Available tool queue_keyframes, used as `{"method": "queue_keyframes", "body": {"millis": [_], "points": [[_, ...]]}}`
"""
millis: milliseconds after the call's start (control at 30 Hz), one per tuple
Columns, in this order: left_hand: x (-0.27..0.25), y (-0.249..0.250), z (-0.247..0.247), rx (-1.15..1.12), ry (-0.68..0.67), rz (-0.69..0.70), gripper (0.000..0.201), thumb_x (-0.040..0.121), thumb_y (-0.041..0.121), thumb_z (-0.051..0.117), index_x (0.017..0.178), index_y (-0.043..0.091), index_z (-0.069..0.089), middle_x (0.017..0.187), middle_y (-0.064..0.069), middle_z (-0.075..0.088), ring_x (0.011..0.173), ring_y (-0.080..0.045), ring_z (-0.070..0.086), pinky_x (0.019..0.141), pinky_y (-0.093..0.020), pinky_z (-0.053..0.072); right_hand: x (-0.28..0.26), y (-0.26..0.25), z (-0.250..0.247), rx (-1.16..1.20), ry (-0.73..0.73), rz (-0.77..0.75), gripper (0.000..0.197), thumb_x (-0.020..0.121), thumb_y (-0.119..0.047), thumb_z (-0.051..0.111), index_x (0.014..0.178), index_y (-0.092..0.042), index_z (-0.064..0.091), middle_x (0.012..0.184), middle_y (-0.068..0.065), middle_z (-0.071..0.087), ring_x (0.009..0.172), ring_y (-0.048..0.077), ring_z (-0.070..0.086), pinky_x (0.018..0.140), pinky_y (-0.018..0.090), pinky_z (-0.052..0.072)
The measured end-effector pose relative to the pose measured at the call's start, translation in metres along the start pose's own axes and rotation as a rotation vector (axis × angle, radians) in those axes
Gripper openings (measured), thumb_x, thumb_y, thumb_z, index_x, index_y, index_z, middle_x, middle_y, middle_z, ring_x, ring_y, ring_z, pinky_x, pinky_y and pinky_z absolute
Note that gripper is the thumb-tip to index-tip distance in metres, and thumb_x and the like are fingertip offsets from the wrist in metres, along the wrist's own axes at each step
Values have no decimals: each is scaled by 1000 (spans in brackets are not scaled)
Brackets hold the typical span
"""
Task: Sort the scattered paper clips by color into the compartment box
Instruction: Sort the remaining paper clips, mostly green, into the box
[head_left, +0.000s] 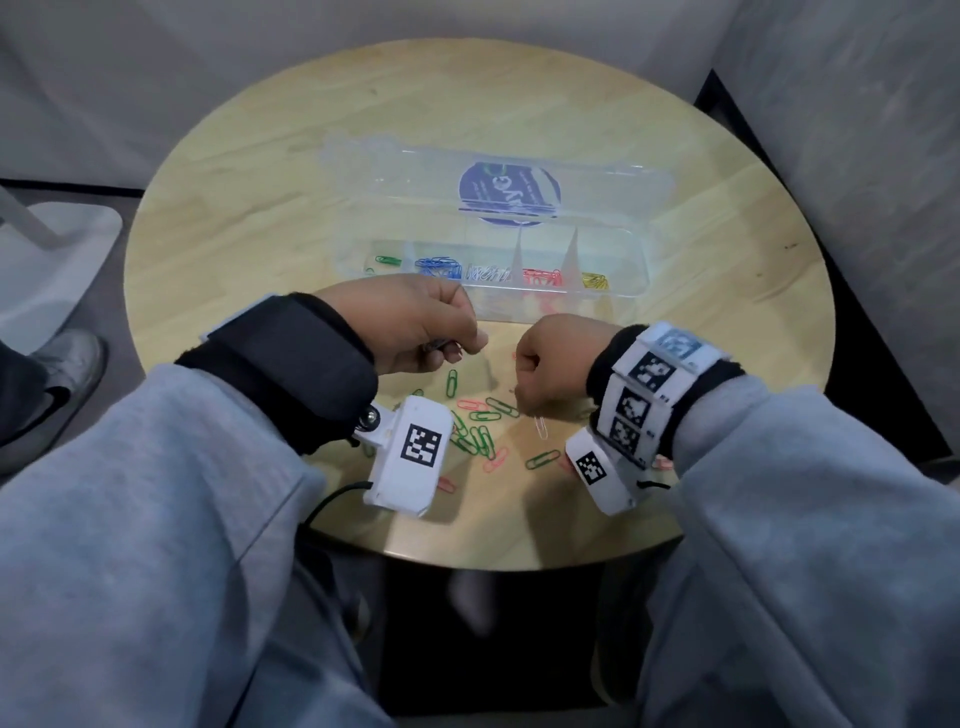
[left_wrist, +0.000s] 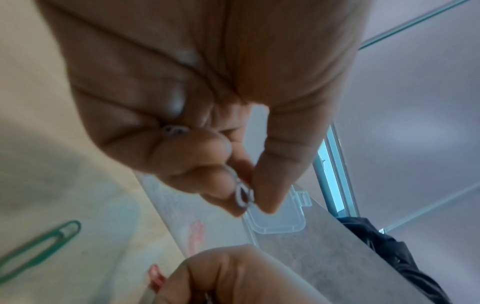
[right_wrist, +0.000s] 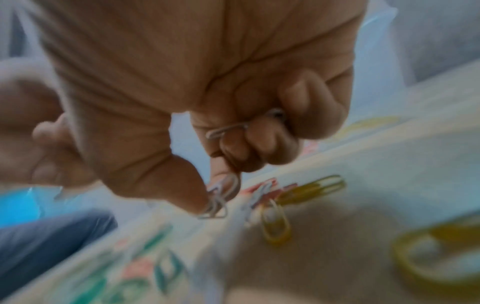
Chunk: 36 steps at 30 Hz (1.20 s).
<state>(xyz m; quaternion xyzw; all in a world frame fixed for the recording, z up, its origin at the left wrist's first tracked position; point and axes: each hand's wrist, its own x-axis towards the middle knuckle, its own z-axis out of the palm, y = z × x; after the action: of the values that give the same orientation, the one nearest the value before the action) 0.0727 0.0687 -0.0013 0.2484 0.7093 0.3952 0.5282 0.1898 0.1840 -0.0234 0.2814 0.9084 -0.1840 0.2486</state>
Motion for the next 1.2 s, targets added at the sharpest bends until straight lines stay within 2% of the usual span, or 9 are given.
{"method": "queue_keyframes", "body": {"millis": [133, 200, 300, 533, 700, 867, 1033, 1100, 1200], "points": [[-2, 3, -4, -191, 4, 0, 23, 88, -5, 49, 79, 16, 57, 55, 2, 54, 41, -4, 52, 40, -12, 44, -8, 15, -27, 420, 0, 46, 15, 83, -13, 53, 70, -9, 57, 63, 3, 54, 58, 19, 51, 59, 27, 45], [-2, 5, -5, -254, 8, -6, 23, 89, -2, 46, 85, 15, 62, 64, 1, 49, 43, -6, 51, 40, -12, 45, -11, 24, -36, 794, -15, 62, 20, 86, 0, 43, 68, -5, 49, 62, 7, 49, 52, 18, 48, 46, 21, 39], [-3, 7, -8, -346, -19, 2, 25, 89, 1, 40, 83, 12, 62, 66, 0, 45, 43, -6, 48, 38, -11, 43, -14, 39, -38, 1150, -34, 49, 25, 87, 1, 35, 68, -8, 47, 54, 3, 52, 39, 9, 47, 35, 13, 35], [0, 8, -15, -480, 46, -8, 23, 86, 2, 35, 79, 9, 56, 68, -5, 57, 43, -10, 53, 38, -13, 43, -11, 42, -25, 1313, -160, 65, 31, 86, 3, 29, 72, -9, 54, 52, 0, 53, 40, 8, 49, 36, 11, 36], [3, 3, -8, -68, 108, -64, 21, 85, 4, 42, 77, 14, 57, 63, 2, 44, 43, -7, 38, 33, -11, 25, -7, 40, -18, 1065, -80, 88, 26, 89, -9, 55, 67, -15, 43, 58, 1, 42, 45, 11, 42, 35, 15, 30], [7, 4, -4, 273, 70, -78, 12, 90, 10, 47, 81, 15, 53, 62, 1, 36, 50, -12, 28, 42, -17, 20, -16, 38, -12, 388, -36, 20, 36, 76, -28, 73, 59, -21, 43, 54, -4, 43, 49, 14, 38, 53, 24, 33], [13, -2, -1, 432, 63, -65, 12, 86, 15, 54, 77, 21, 56, 70, 0, 41, 55, -16, 31, 49, -23, 24, -25, 19, 5, 95, -30, -157, 15, 76, -19, 71, 83, -26, 59, 67, -15, 46, 66, 4, 49, 65, 25, 43], [14, -3, 1, 473, 69, -60, 11, 85, 15, 57, 77, 23, 58, 70, -1, 44, 55, -16, 32, 49, -21, 25, -25, 16, 10, 51, -87, -148, 16, 79, -17, 69, 89, -26, 61, 64, -15, 42, 55, -2, 51, 51, 16, 46], [14, 0, 11, 558, 88, -41, 9, 86, 16, 59, 80, 23, 59, 60, 4, 40, 50, -12, 32, 47, -20, 25, -23, 15, 12, 4, -110, -156, 12, 81, -11, 64, 87, -21, 61, 63, -14, 42, 43, -3, 47, 27, 6, 30]]}}
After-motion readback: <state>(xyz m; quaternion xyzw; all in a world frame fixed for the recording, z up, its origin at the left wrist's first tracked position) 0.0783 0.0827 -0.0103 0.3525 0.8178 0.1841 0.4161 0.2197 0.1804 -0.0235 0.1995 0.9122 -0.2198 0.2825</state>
